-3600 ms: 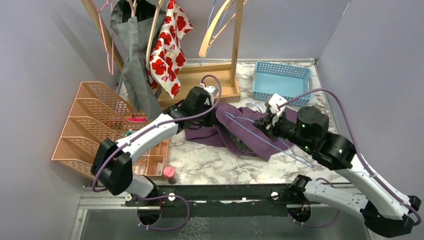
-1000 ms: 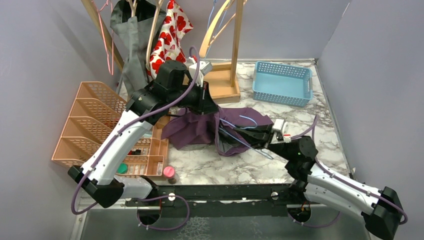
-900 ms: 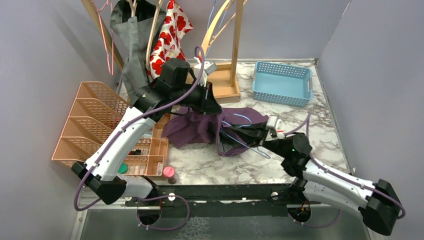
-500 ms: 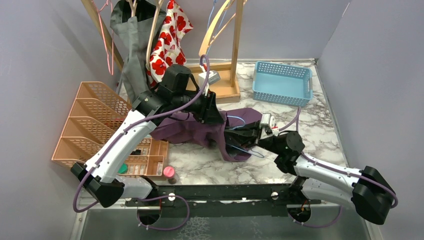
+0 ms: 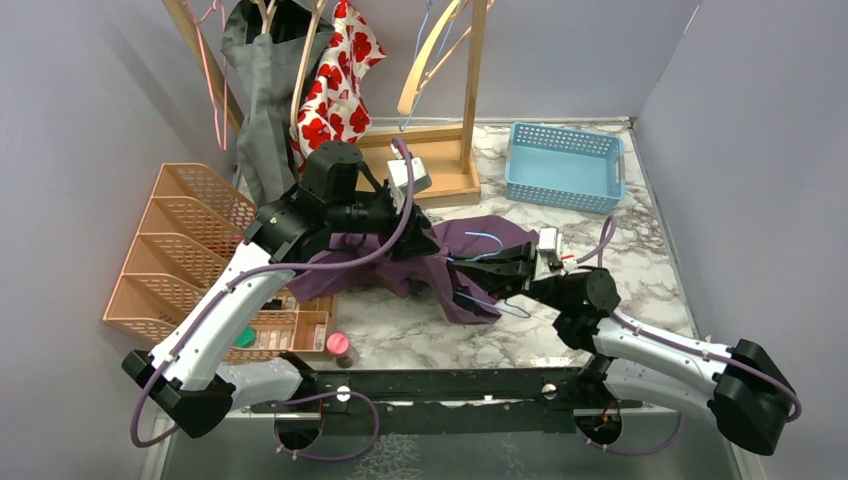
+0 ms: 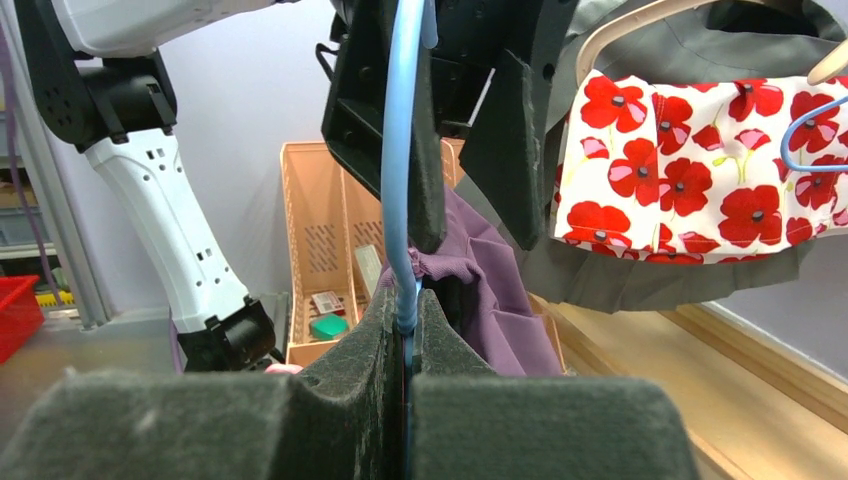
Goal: Place the skirt on the hanger
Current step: Hang the skirt on the hanger.
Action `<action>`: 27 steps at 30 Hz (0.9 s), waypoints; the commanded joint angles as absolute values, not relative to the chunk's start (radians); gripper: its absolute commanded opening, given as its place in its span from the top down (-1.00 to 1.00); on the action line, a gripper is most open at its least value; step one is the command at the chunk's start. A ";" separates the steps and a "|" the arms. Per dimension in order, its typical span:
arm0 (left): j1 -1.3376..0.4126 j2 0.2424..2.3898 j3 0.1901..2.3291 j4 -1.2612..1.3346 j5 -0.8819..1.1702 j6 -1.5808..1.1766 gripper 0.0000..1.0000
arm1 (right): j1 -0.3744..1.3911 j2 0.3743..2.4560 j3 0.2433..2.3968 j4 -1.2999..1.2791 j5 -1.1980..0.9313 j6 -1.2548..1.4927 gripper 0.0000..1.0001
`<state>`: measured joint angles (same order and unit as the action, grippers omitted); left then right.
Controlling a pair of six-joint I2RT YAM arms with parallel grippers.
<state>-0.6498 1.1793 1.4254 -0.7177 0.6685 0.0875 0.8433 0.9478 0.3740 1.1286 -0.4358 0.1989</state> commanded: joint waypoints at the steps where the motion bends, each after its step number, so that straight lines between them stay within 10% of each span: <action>1: -0.653 1.109 1.412 -0.706 0.821 0.280 -0.08 | 0.848 0.906 0.388 1.267 -0.420 0.211 0.98; 17: -0.653 1.093 1.261 -0.704 0.891 0.490 -0.03 | 0.848 0.903 0.425 1.223 -0.506 0.222 0.98; 24: -0.653 1.093 1.213 -0.704 0.938 0.558 0.96 | 0.848 0.903 0.443 1.192 -0.538 0.229 0.98; 27: -0.653 1.085 1.216 -0.679 0.915 0.560 1.00 | 0.848 0.899 0.463 1.136 -0.546 0.230 0.97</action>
